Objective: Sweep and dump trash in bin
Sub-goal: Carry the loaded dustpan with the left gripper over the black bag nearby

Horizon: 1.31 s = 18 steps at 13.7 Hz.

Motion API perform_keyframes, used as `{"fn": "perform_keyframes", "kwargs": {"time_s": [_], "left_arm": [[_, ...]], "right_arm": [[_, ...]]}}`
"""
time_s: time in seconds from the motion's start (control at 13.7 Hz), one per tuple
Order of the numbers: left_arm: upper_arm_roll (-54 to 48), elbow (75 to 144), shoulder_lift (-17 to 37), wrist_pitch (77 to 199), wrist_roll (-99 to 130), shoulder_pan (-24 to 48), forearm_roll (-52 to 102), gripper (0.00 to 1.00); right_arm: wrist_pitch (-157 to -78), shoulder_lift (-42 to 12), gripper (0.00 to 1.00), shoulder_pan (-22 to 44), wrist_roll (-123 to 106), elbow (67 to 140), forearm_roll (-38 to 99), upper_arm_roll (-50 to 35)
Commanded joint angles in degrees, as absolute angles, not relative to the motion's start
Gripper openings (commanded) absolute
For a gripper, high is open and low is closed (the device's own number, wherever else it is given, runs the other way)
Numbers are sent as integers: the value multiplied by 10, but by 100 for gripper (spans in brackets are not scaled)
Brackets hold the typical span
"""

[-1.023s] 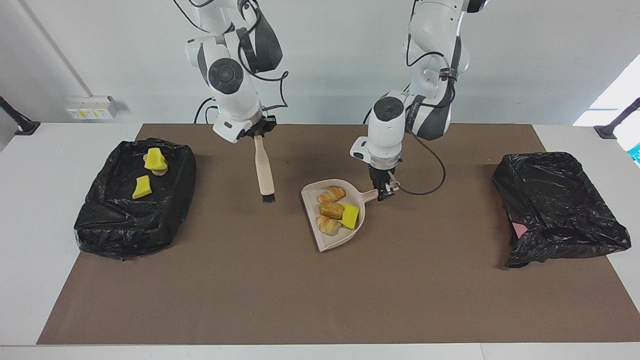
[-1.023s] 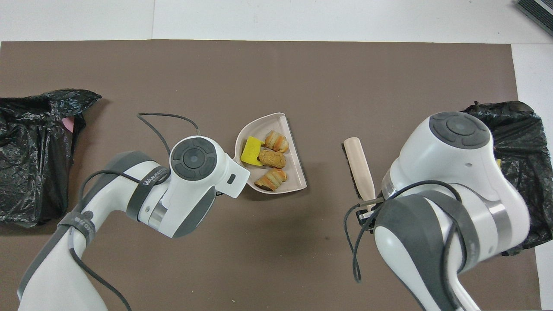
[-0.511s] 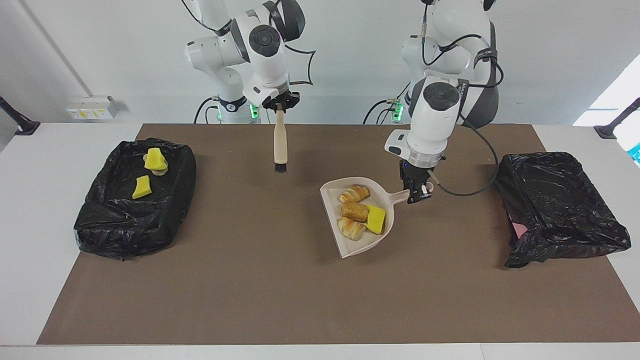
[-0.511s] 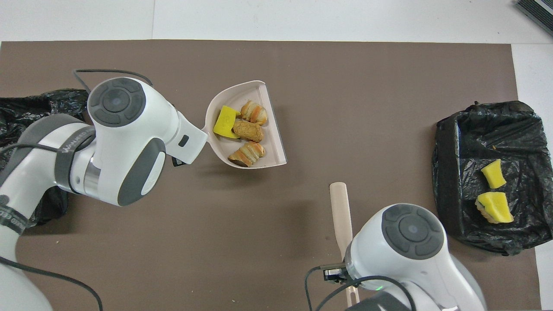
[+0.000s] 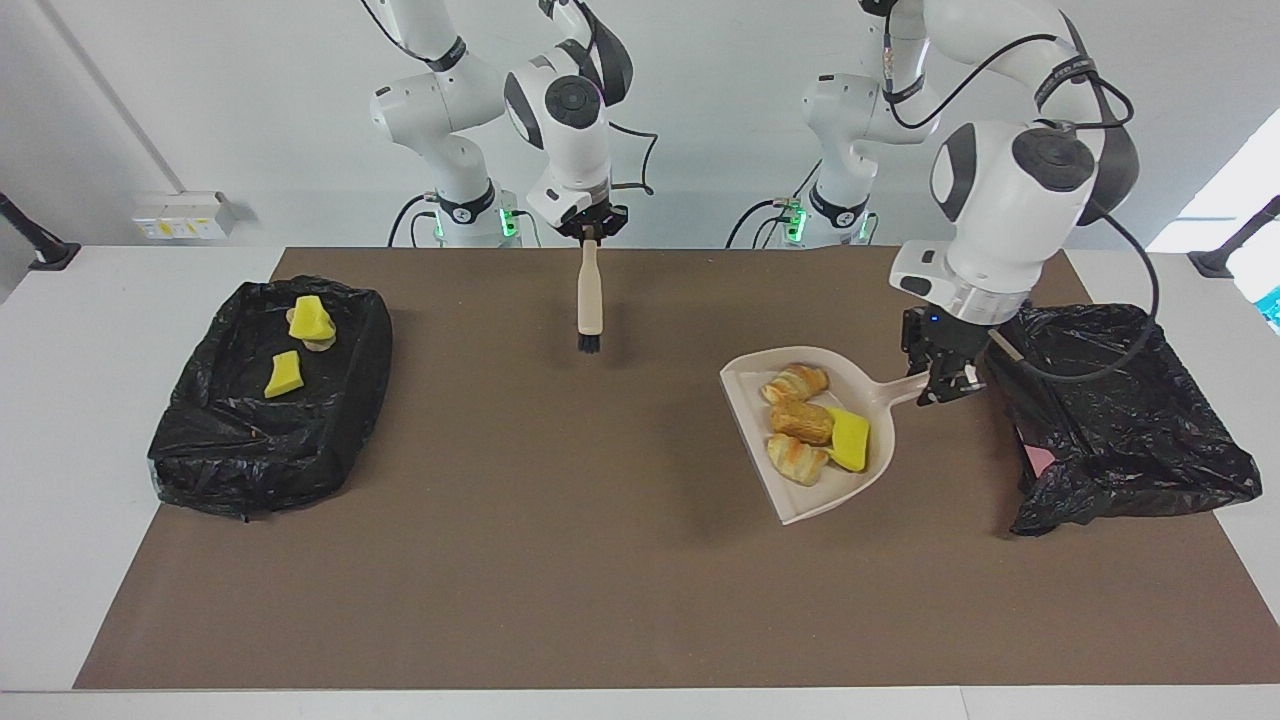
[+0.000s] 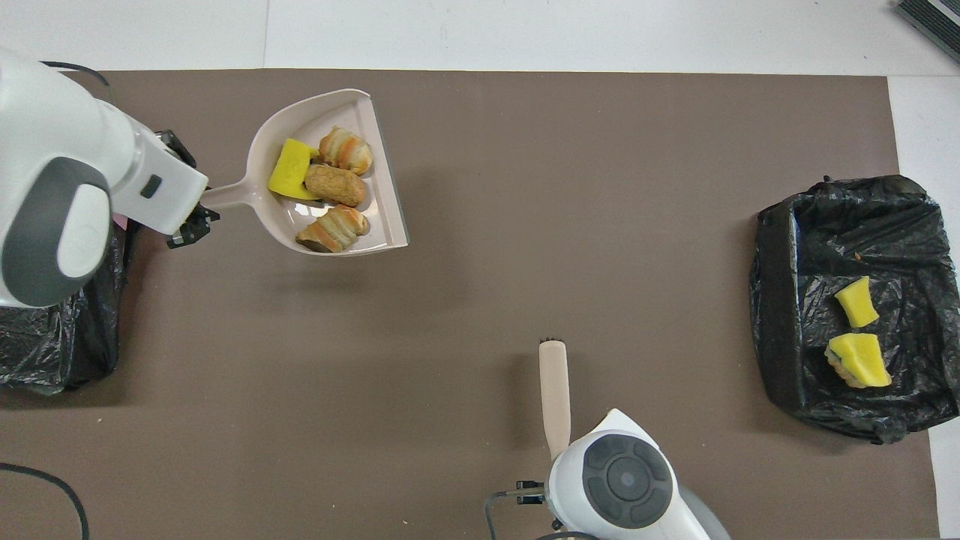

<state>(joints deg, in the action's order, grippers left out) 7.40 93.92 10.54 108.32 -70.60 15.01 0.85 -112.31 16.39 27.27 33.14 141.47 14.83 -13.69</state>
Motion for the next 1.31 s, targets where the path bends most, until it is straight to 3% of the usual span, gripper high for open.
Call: {"fn": "perform_keyframes", "kwargs": {"time_s": [0.0,0.58,1.1,1.24], "left_arm": [[71,929,102,1067,-771,94,28,0],[70,911,93,1020,-945,-43,99,0],[76,907,91,1045,-1157,-178,46,0],[80,873,101,1048,-1148,-215,32,0]], "right_arm": [[-1152,174,0,287,346,1440,162,-135],[-1242,131,0,311,330,1478,162,-135],[-1236,123,6,309,308,1472,163,-135],[-1245,118,6,309,301,1472,213,-134]]}}
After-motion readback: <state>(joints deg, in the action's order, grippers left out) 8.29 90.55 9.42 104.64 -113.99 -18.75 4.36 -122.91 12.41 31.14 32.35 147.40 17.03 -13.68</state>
